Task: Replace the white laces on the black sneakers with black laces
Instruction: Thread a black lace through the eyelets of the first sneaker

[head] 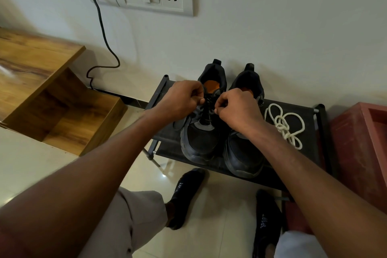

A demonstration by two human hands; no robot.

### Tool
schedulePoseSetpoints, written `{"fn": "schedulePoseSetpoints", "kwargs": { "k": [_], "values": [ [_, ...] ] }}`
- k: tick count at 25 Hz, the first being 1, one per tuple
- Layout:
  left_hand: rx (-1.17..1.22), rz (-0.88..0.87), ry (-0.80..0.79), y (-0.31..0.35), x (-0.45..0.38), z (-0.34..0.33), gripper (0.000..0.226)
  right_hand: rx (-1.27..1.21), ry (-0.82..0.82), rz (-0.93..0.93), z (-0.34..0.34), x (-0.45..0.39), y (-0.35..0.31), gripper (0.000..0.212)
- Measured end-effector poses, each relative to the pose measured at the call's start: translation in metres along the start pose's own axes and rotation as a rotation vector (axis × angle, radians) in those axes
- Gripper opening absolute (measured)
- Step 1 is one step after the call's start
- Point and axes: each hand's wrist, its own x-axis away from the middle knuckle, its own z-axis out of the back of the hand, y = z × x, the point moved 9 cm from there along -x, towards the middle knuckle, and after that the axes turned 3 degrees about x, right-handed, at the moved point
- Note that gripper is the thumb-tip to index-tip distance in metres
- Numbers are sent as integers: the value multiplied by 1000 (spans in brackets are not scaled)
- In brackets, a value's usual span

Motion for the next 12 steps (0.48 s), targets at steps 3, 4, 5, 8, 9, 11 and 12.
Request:
{"fn": "schedulePoseSetpoints", "kwargs": {
  "k": [3, 4, 5, 8, 9, 11, 12],
  "values": [
    [-10, -8, 7, 3, -3, 0, 20, 8, -3, 10, 0, 0, 1, 4],
    [-3, -5, 14, 2, -3, 0, 18, 8, -6, 15, -1, 0, 1, 4],
    [13, 4, 17, 0, -3, 1, 16, 4, -10, 20, -2, 0, 0, 5],
    [121, 41, 11, -12, -2, 2, 16, -28, 2, 21, -3, -1, 0, 8],
    [153, 59, -1, -16, -1, 2, 14, -33, 13, 14, -3, -1, 0, 7],
    [183, 87, -46, -22, -3, 1, 8, -35, 35, -6, -2, -2, -1, 2],
    [182, 88, -62, -24, -3, 0, 7, -35, 49, -15, -1, -2, -1, 1]
  ]
}}
